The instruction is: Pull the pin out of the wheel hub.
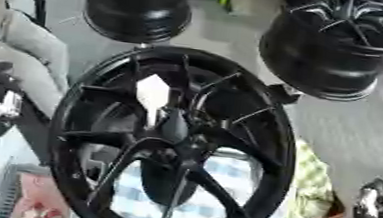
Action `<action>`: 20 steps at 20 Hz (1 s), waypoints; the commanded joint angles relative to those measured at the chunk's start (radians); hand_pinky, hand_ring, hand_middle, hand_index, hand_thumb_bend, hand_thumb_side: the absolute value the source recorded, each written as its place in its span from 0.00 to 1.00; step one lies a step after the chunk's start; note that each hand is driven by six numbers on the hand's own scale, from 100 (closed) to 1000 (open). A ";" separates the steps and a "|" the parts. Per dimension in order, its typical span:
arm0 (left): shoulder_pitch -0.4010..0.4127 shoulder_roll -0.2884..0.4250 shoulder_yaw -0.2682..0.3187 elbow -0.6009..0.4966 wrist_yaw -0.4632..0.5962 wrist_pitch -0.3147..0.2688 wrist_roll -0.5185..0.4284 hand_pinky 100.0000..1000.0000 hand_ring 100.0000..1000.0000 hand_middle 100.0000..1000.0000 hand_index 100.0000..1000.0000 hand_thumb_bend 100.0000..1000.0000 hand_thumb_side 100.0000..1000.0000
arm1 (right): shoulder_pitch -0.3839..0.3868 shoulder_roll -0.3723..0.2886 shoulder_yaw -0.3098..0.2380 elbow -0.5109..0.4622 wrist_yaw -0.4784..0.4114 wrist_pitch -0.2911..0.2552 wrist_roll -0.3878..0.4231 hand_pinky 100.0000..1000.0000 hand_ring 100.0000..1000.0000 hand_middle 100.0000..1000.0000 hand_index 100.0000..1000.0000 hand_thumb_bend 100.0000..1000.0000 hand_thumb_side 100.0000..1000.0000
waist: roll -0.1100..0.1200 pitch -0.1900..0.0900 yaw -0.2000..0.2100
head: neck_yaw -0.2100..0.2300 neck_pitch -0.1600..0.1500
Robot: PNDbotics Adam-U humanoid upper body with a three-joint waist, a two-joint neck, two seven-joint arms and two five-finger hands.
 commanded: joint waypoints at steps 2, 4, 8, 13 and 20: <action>-0.006 0.118 -0.005 -0.075 -0.047 -0.030 -0.026 0.61 0.58 0.62 0.85 0.02 0.42 | -0.009 -0.013 0.000 -0.009 0.007 -0.002 0.000 0.59 0.60 0.70 0.94 0.00 0.54 | 0.015 -0.004 -0.009 | -0.002 0.005; -0.030 0.165 -0.023 -0.079 -0.075 -0.056 -0.047 0.63 0.60 0.64 0.86 0.07 0.40 | -0.011 -0.020 0.002 -0.007 0.009 -0.003 0.001 0.59 0.60 0.70 0.94 0.00 0.54 | 0.025 -0.004 -0.015 | -0.003 0.005; -0.104 0.261 -0.083 -0.080 -0.134 -0.115 -0.104 0.70 0.66 0.69 0.87 0.16 0.38 | -0.012 -0.030 0.005 -0.004 0.012 -0.005 0.003 0.59 0.60 0.70 0.94 0.00 0.54 | 0.041 -0.008 -0.027 | -0.006 0.005; -0.231 0.391 -0.203 -0.066 -0.214 -0.180 -0.183 0.77 0.73 0.75 0.90 0.35 0.49 | -0.010 -0.037 0.012 0.001 0.013 -0.007 0.008 0.59 0.60 0.70 0.94 0.00 0.54 | 0.051 -0.017 -0.046 | -0.001 0.005; -0.593 0.711 -0.289 -0.079 -0.250 -0.282 -0.552 0.90 0.83 0.82 0.92 0.37 0.13 | -0.016 -0.020 0.026 0.010 0.000 -0.012 0.020 0.59 0.60 0.70 0.94 0.00 0.55 | 0.028 -0.019 -0.062 | 0.014 0.005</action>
